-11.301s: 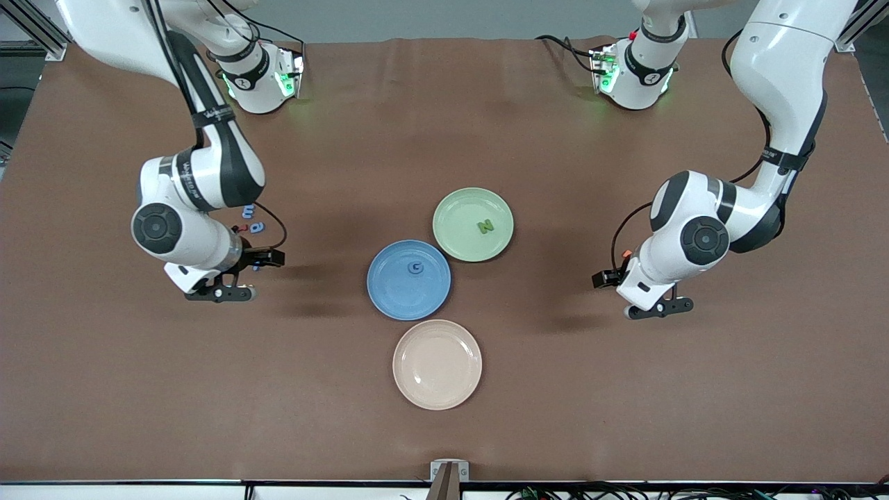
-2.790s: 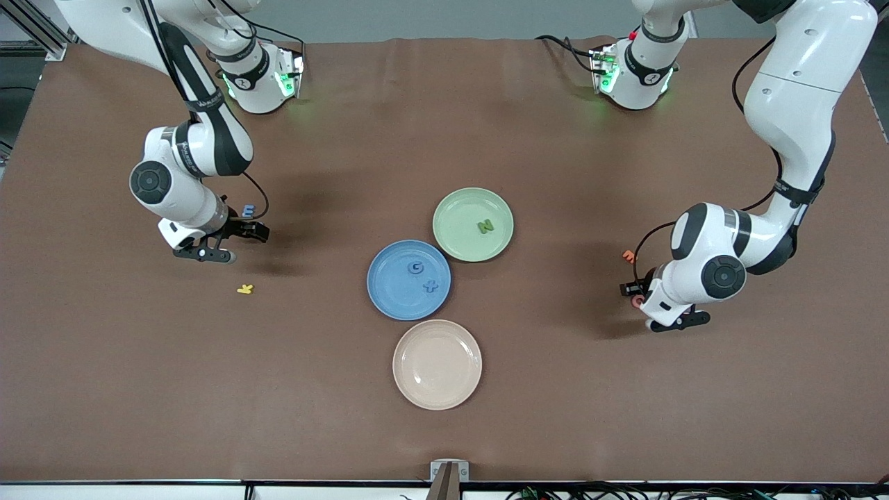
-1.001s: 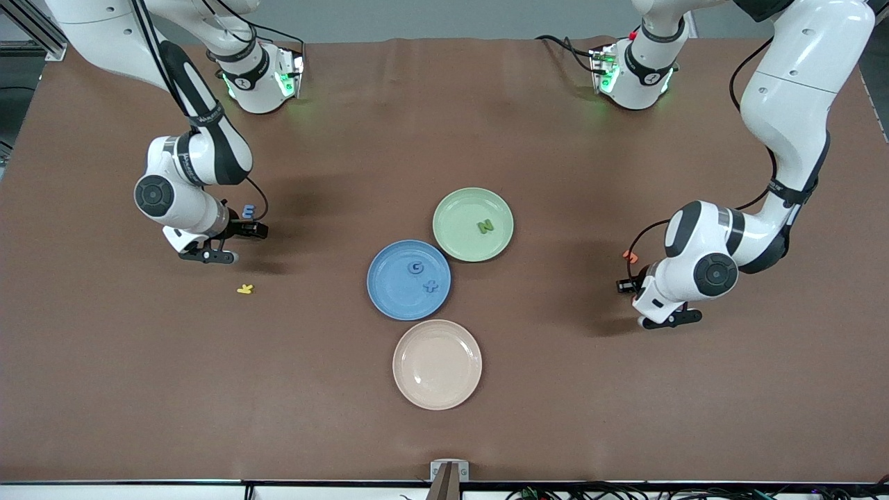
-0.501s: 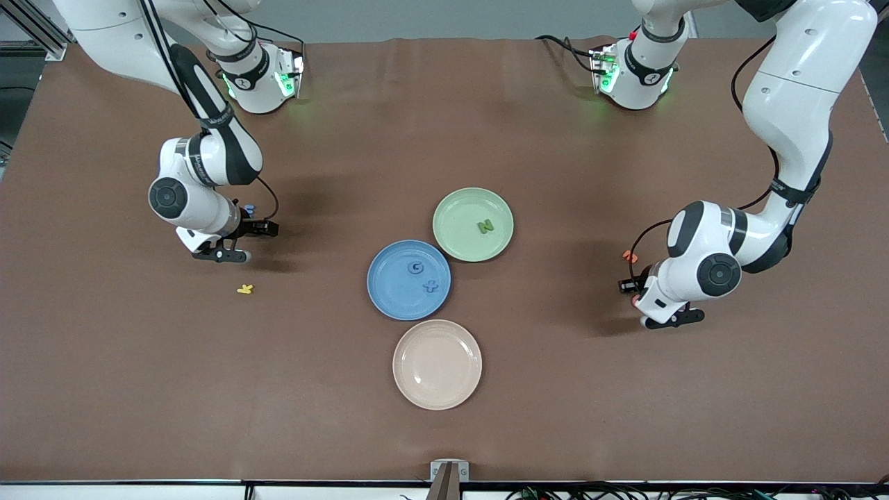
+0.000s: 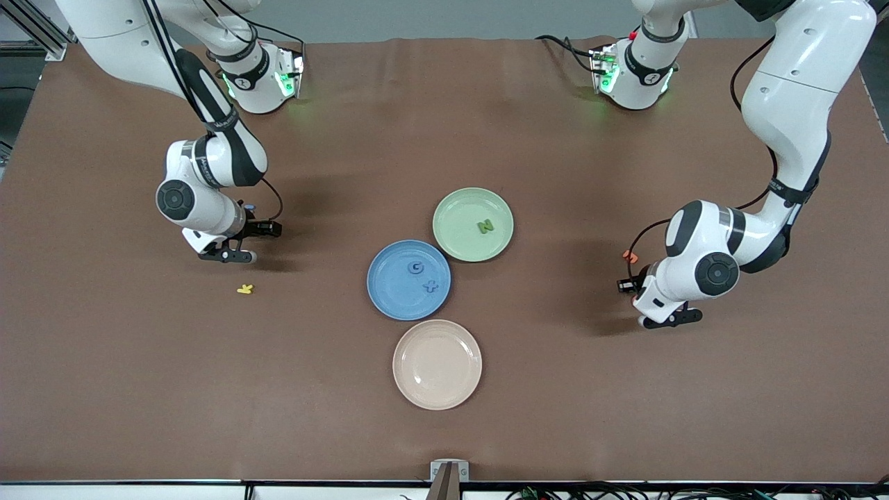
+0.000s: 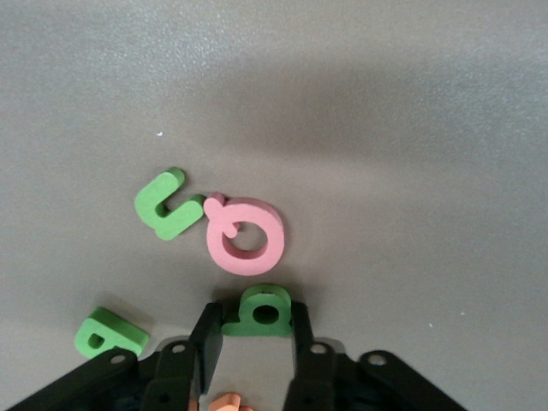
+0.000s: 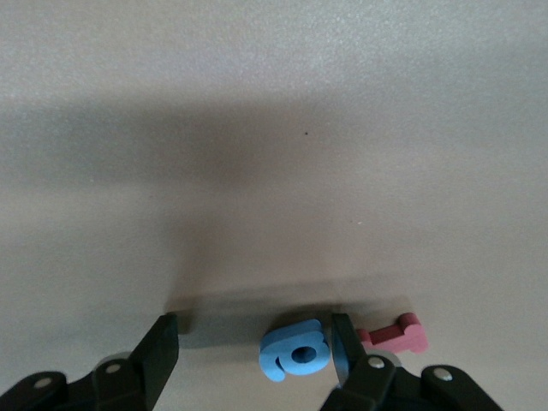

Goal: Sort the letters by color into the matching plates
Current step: 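Grasp the blue a with the right gripper while the left gripper grasps green q, then place the blue a on blue plate while the left gripper places q on green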

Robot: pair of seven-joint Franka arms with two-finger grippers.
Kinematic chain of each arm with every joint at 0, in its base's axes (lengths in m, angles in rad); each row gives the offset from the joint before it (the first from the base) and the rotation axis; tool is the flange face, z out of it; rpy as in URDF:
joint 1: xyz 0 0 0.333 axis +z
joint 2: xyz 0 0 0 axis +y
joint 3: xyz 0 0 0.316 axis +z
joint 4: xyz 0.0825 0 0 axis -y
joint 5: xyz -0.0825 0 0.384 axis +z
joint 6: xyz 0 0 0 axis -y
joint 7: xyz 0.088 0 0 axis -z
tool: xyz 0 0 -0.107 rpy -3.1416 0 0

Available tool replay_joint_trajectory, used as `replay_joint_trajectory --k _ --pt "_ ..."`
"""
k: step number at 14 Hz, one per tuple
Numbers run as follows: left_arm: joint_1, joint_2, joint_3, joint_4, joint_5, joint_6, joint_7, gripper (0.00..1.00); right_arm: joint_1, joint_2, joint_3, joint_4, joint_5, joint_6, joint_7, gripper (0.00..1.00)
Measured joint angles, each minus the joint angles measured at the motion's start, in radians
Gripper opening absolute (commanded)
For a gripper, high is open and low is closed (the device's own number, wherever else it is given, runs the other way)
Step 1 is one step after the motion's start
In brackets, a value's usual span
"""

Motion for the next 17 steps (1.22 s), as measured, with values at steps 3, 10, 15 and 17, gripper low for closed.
replay_joint_trajectory --k 3,10,15,17 --pt "0.0 0.0 0.0 0.0 0.0 0.0 0.0 0.0 -0.002 0.0 -0.001 -0.002 0.002 0.0 0.0 0.73" --pt "-0.001 -0.008 -0.068 0.034 0.0 0.012 0.0 0.0 -0.012 -0.001 -0.001 -0.003 0.016 0.0 0.0 0.62" --pt "-0.002 -0.052 -0.132 0.04 0.0 0.01 -0.004 0.0 -0.023 -0.006 -0.004 -0.005 0.016 -0.002 0.0 0.37" --pt "-0.002 -0.064 -0.152 0.04 0.0 0.006 -0.012 0.0 -0.031 -0.008 -0.004 -0.007 0.017 -0.003 0.0 0.28"
